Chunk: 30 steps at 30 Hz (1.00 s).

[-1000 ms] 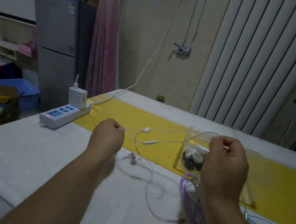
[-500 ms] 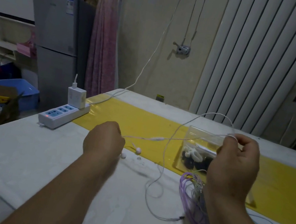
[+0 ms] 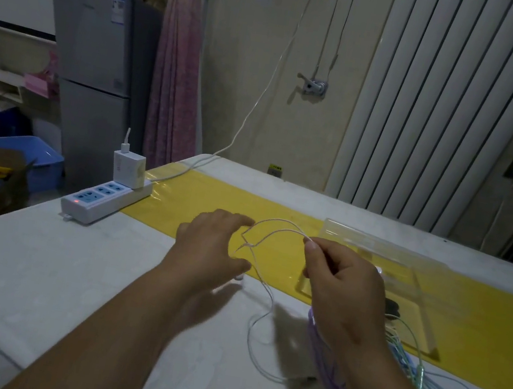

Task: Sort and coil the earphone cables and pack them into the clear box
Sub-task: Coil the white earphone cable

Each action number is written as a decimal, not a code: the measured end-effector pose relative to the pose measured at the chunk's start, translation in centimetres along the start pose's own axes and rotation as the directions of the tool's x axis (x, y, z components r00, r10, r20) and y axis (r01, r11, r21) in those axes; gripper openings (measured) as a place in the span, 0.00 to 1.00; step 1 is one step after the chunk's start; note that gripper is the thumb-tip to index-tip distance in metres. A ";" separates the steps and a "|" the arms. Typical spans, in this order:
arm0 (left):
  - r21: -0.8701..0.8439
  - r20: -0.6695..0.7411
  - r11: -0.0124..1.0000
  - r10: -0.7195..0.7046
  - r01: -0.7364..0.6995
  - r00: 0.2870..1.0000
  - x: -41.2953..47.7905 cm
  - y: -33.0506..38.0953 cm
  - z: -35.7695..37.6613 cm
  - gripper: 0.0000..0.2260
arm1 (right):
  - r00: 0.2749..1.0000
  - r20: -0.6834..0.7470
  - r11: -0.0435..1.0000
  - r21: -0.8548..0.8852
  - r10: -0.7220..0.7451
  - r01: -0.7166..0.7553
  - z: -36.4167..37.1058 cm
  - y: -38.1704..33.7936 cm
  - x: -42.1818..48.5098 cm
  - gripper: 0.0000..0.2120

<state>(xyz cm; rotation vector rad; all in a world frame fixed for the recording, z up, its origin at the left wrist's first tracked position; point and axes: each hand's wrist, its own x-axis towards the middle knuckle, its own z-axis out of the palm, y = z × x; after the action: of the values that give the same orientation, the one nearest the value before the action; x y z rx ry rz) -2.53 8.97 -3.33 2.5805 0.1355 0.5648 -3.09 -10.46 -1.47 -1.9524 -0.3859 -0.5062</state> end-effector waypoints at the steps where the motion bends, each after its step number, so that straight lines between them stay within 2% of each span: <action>1: 0.027 -0.004 1.000 0.008 -0.008 1.000 0.0 0.1 0.1 0.23 | 1.000 -0.009 1.000 0.009 -0.004 0.004 0.0 -0.1 0.0 0.09; 3: 0.013 0.017 1.000 -0.013 0.013 1.000 0.0 0.0 0.2 0.20 | 0.999 -0.032 0.999 0.039 -0.013 0.014 0.0 -0.3 0.0 0.08; 6: -0.111 0.109 0.990 -0.072 0.084 0.991 -0.1 -0.3 0.5 0.25 | 0.997 -0.074 0.996 0.091 -0.015 0.021 0.0 -0.5 0.0 0.10; 8: -0.129 0.103 0.986 -0.088 0.101 0.991 0.0 -0.4 0.7 0.24 | 0.996 -0.083 0.995 0.103 -0.010 0.018 0.0 -0.6 -0.1 0.11; 12: 0.000 0.024 0.997 -0.072 0.072 0.997 0.3 -0.5 1.1 0.18 | 0.996 -0.086 0.996 0.091 -0.001 0.009 0.0 -0.7 -0.1 0.13; 18: 0.156 0.018 0.988 0.018 -0.021 1.000 0.4 0.5 1.5 0.08 | 0.996 -0.093 0.996 0.093 0.015 -0.006 0.2 -0.5 0.0 0.12; 20: 0.152 -0.011 0.987 0.054 -0.052 0.998 0.2 0.6 1.3 0.07 | 0.995 -0.099 0.996 0.090 0.021 -0.012 0.1 -0.4 0.0 0.12; 21: 0.087 -0.030 0.994 0.065 -0.062 0.997 0.1 0.7 1.1 0.07 | 0.995 -0.096 0.996 0.084 0.027 -0.019 0.1 -0.4 0.0 0.12; 23: -0.160 -0.067 0.985 0.051 -0.062 0.996 -0.3 1.0 0.3 0.05 | 0.995 -0.087 0.996 0.079 0.050 -0.043 0.0 -0.2 0.1 0.09; 25: -0.381 -0.135 0.923 0.000 -0.052 0.991 -0.6 1.4 -0.5 0.05 | 0.993 -0.088 0.995 0.079 0.075 -0.068 0.0 -0.1 0.1 0.08; 28: -0.675 -0.162 0.738 -0.129 -0.015 0.978 -0.4 1.6 -1.6 0.03 | 0.990 -0.099 0.992 0.082 0.098 -0.090 -0.2 -0.1 0.3 0.08; 30: -0.794 -0.146 0.607 -0.212 0.013 0.966 -0.1 1.4 -1.9 0.06 | 0.989 -0.116 0.993 0.082 0.097 -0.087 -0.3 -0.1 0.5 0.06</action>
<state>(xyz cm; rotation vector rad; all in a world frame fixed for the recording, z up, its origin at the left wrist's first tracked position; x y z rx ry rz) -3.43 8.55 -1.20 1.6113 0.0933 0.6786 -2.81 -10.68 -1.00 -1.8463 -0.2343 -0.5383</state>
